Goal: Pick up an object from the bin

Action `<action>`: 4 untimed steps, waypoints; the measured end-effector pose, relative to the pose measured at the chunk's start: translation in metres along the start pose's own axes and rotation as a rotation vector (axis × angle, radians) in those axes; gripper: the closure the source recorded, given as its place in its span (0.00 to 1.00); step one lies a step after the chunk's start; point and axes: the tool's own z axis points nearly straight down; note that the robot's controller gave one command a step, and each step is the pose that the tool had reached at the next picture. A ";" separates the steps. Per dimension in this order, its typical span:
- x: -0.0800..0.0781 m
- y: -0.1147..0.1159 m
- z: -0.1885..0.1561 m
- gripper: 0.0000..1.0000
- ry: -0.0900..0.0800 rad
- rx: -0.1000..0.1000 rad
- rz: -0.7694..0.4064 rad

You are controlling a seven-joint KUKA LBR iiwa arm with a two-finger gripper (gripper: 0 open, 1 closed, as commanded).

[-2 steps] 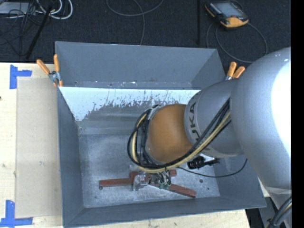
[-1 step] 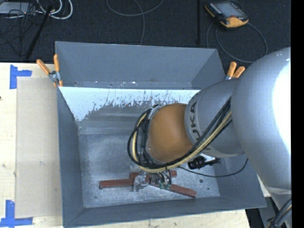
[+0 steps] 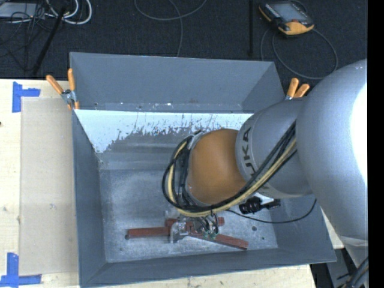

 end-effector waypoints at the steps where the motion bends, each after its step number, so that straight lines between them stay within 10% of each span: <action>1: 0.000 0.000 -0.009 1.00 0.002 0.000 0.000; 4: 0.001 0.000 -0.024 1.00 0.005 0.000 0.002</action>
Offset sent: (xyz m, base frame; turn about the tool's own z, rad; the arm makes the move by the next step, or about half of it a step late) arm 0.0000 -0.0001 0.0222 0.0000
